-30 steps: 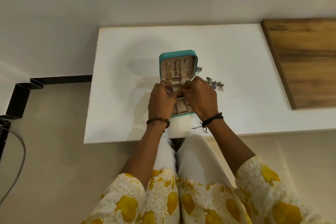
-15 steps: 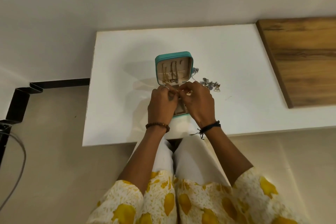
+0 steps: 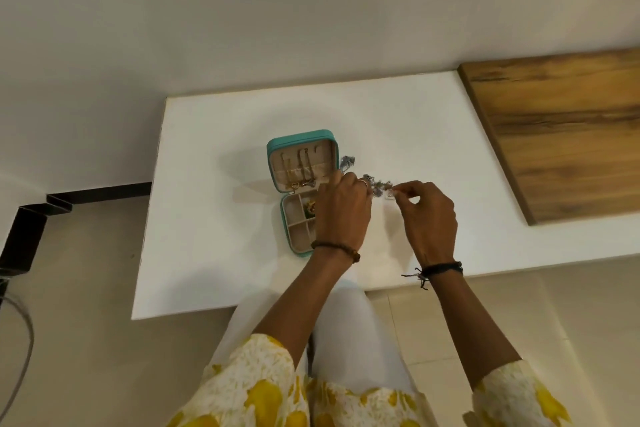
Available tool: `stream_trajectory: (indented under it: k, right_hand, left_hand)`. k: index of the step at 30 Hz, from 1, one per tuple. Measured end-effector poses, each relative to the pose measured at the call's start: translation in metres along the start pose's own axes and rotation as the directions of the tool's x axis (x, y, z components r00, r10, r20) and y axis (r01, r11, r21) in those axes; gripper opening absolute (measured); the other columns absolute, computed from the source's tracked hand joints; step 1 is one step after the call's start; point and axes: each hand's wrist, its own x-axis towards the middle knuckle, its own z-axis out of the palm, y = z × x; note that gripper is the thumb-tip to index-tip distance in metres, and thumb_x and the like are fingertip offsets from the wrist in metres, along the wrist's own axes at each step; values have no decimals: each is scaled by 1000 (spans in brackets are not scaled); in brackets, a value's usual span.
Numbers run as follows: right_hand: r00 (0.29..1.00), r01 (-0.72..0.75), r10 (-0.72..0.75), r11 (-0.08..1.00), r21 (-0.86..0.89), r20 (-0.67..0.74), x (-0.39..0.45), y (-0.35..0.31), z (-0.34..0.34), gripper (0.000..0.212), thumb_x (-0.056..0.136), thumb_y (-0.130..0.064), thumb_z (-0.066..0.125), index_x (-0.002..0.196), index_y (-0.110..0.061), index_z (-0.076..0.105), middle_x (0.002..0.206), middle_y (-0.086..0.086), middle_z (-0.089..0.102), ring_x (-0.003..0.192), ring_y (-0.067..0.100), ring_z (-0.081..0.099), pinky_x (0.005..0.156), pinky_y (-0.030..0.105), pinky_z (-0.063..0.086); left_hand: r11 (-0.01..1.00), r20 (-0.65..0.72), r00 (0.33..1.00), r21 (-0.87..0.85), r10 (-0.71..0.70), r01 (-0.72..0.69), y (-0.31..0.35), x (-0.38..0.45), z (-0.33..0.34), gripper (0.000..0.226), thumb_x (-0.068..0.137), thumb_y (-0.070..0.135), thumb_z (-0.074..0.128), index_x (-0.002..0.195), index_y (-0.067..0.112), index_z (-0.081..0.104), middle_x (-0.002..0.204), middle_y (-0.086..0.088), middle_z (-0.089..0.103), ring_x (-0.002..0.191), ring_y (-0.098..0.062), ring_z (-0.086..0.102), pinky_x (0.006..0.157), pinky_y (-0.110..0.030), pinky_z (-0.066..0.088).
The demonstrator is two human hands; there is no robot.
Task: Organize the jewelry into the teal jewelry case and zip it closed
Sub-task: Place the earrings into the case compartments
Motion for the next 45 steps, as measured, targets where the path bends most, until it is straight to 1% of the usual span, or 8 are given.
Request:
stream_trajectory:
  k: [6,11,16,20,26,30,36,45]
  right_hand:
    - [999,-1,3,999,-51,54,20,14,3,14,90,-24,57,99,-18,66,101,0,67,95,19,60,68,29,40]
    - [994,11,0,995,-101,110,25,16,13,14,88,-25,58,93,-16,68,98,1,68,92,21,60,65,29,40]
    - [990,-121,111,986,118,89,21,18,5,8,84,-19,63,84,-16,70,83,-1,70,82,20,62,69,34,50]
    - [921,-390,315,758,523,230,15,15,-14,10,80,-13,69,90,-14,68,74,3,67,63,14,60,53,18,50]
    - [876,-477,409,656,584,257,1,24,-26,15,78,-11,71,93,-12,66,74,6,66,59,13,57,53,20,51]
    - [862,-492,451,630,601,232,0,27,-24,19,77,-7,72,94,-8,64,72,9,66,59,17,57,50,19,51]
    - [805,-571,409,332,751,430,12,21,-18,15,84,8,58,88,-5,53,66,8,71,58,14,69,62,22,58]
    - [907,-401,390,691,601,157,10,34,-3,14,83,6,59,79,-7,58,74,12,65,52,7,65,62,19,57]
  left_hand:
    - [993,92,992,77,88,-95,6,15,16,4,72,23,73,70,21,71,71,5,67,88,-20,64,69,-28,50]
    - [993,192,978,66,84,-98,6,17,23,22,92,20,50,102,9,66,106,-7,64,117,-28,46,95,-39,36]
    - [999,188,981,-17,39,-37,-2,13,24,26,94,21,44,106,15,66,107,-3,62,114,-24,43,96,-36,31]
    - [990,145,987,-114,-69,86,-3,2,15,22,93,25,49,104,19,67,107,-1,63,114,-23,43,92,-35,31]
    - [991,108,985,9,-132,132,-4,-20,17,14,86,24,59,93,18,70,103,-6,63,107,-28,48,85,-41,35]
    - [977,44,995,197,-90,80,-7,-24,20,16,60,22,83,64,19,68,75,-3,64,78,-28,59,71,-34,37]
    - [932,-10,1000,362,7,-3,-17,-26,23,23,51,18,87,62,25,69,68,4,60,71,-21,59,66,-32,23]
    - [870,-105,992,492,71,-10,-13,-24,31,21,55,31,84,56,23,65,65,6,60,72,-17,57,64,-32,38]
